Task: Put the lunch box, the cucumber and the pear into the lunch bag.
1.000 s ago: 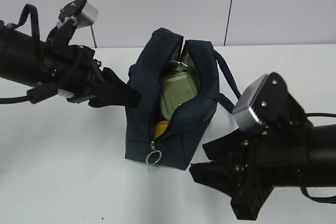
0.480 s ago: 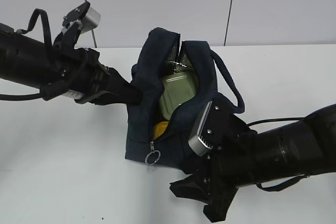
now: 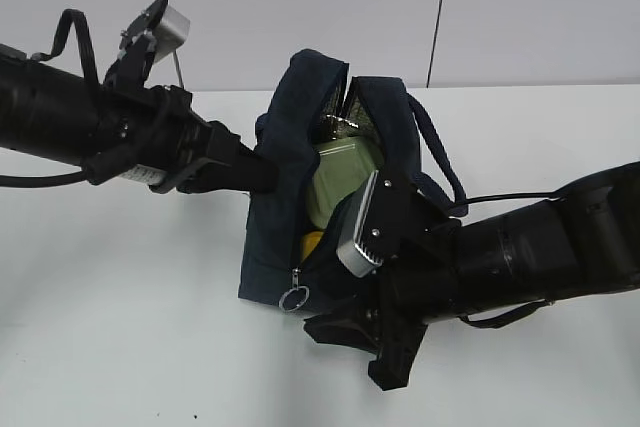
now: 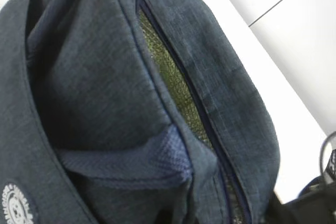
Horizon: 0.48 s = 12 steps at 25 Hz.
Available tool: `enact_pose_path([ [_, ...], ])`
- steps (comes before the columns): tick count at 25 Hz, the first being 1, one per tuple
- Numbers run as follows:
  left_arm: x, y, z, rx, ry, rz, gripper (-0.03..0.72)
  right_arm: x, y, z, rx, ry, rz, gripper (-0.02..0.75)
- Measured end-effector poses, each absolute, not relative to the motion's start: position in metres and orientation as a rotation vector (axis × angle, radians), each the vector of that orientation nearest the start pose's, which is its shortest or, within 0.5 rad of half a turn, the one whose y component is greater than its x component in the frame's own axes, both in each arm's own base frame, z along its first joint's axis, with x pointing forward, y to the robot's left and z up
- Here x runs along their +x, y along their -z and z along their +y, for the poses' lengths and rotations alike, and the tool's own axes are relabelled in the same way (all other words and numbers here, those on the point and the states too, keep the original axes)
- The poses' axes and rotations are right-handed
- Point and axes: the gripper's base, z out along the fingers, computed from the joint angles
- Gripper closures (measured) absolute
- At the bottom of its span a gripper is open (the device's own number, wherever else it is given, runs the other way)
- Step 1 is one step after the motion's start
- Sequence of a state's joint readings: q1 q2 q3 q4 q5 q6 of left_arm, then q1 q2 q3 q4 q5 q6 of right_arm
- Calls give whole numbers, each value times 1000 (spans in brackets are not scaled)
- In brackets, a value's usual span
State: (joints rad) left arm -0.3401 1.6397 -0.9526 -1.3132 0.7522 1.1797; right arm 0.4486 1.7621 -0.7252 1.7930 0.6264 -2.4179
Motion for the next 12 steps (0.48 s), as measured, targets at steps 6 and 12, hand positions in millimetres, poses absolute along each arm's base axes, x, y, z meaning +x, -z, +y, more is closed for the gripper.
enact_pose_path([
  [6,284,-230,-166,661,1093,2270,704,264,-134,185,-1383,-650,1840,361],
  [12,281,-231,-171,688,1122,2257,704,272,-129,187,-1395,-611,1850,361],
])
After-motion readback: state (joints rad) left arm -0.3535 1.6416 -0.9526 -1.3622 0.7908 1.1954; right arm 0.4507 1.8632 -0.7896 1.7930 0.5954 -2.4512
